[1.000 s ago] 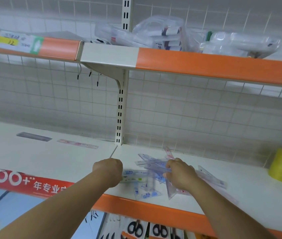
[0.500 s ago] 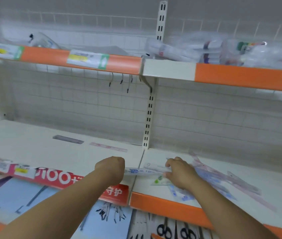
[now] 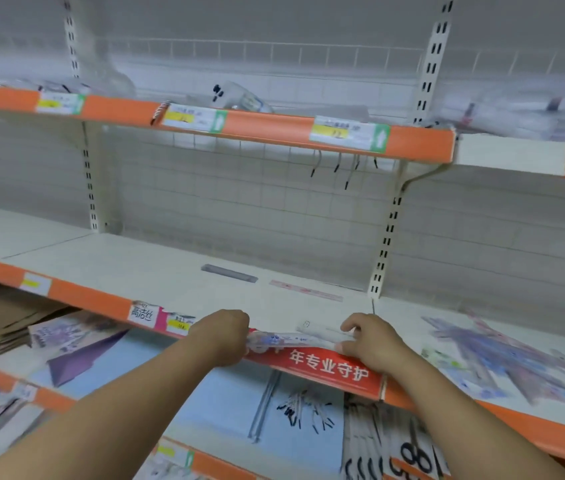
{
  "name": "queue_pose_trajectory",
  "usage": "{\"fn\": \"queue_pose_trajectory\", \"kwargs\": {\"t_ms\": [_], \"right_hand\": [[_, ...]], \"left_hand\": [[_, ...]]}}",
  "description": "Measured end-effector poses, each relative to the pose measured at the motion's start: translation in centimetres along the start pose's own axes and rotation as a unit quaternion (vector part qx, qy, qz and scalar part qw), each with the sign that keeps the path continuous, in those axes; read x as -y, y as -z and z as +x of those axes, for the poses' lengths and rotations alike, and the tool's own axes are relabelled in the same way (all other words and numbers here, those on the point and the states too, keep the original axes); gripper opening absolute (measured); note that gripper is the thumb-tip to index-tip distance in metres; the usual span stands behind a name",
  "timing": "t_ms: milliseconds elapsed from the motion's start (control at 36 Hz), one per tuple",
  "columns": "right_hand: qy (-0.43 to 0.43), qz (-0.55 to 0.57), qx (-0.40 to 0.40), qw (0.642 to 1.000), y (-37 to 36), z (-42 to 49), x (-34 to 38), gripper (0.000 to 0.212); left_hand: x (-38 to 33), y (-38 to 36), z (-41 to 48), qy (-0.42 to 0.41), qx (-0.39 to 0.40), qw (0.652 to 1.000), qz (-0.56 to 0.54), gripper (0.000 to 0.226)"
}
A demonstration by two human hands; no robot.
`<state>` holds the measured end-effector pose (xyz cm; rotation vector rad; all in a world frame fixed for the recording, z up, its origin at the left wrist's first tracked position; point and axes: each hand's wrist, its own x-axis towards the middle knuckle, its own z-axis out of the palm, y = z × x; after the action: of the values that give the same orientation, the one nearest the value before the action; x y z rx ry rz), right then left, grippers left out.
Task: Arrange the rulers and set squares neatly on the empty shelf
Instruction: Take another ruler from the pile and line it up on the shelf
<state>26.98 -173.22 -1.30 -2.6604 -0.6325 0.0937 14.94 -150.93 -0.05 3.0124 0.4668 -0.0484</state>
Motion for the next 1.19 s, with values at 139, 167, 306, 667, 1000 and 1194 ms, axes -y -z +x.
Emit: {"fn": "queue_pose_trajectory", "kwargs": {"t_ms": [139, 167, 306, 667, 1000, 1194], "right_hand": [[0.005, 0.012, 0.004, 1.000, -1.8, -0.1, 3.6, 0.036], [0.007, 0.012, 0.004, 1.000, -2.1, -0.1, 4.3, 0.036], [0.024, 0.002, 0.008, 1.000, -3.1, 0.4, 7.4, 0.037], [0.054, -0.002, 0.018, 0.998, -4.8, 3.5, 12.8, 0.040], [0.057, 0.015, 0.009, 0.998, -6.4, 9.0, 14.5, 0.038], [0.063, 0.027, 0.009, 0.998, -7.3, 13.3, 16.0, 0.034]], "left_hand": [[4.0, -0.1, -1.0, 0.009, -0.006, 1.000, -0.004, 0.027], [4.6, -0.1, -1.2, 0.010, -0.009, 1.000, -0.007, 0.027], [7.7, 0.1, -1.8, 0.022, -0.007, 1.000, -0.020, 0.025], [14.0, 0.8, -0.1, 0.041, -0.006, 0.999, -0.012, 0.016], [17.4, 2.3, 5.2, 0.046, -0.014, 0.999, -0.015, 0.027], [19.5, 2.8, 8.7, 0.040, 0.000, 0.999, -0.010, 0.028]]}}
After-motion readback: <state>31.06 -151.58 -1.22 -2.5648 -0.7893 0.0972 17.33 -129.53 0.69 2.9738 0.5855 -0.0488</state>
